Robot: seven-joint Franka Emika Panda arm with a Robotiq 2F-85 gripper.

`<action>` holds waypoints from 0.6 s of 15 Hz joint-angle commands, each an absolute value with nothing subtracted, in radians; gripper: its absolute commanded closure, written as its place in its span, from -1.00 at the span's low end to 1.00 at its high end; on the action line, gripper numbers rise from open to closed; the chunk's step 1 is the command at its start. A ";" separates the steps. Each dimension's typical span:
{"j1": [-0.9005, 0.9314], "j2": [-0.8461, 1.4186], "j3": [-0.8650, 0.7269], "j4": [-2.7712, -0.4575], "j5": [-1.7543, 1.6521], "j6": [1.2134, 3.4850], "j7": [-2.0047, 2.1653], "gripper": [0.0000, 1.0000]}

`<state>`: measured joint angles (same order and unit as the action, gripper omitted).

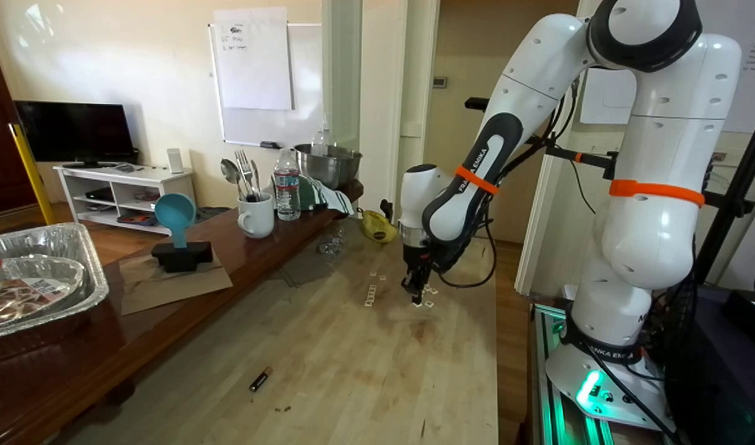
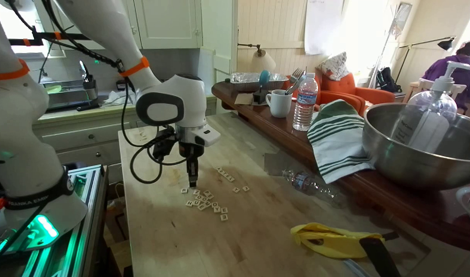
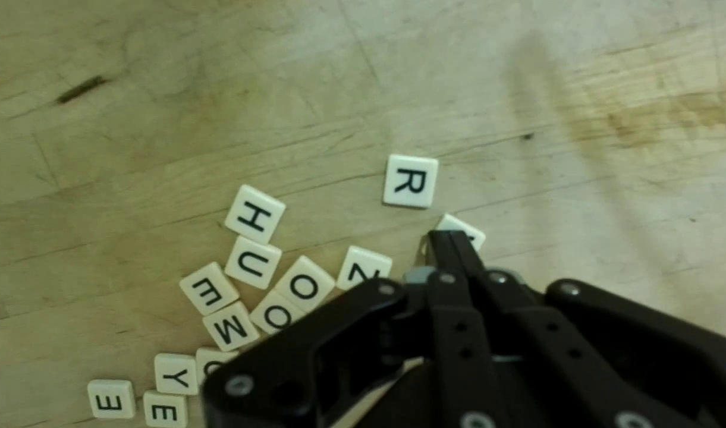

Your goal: Replace the letter P with W and remove the letter L from the pile of letters on the left to spell the word WASTE

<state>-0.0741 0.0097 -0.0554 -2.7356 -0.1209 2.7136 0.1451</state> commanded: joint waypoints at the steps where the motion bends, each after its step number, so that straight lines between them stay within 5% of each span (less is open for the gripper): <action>1: -0.047 0.068 -0.038 -2.694 -0.062 2.717 0.247 1.00; 9: -0.013 0.109 -0.023 -2.636 0.022 2.706 0.392 1.00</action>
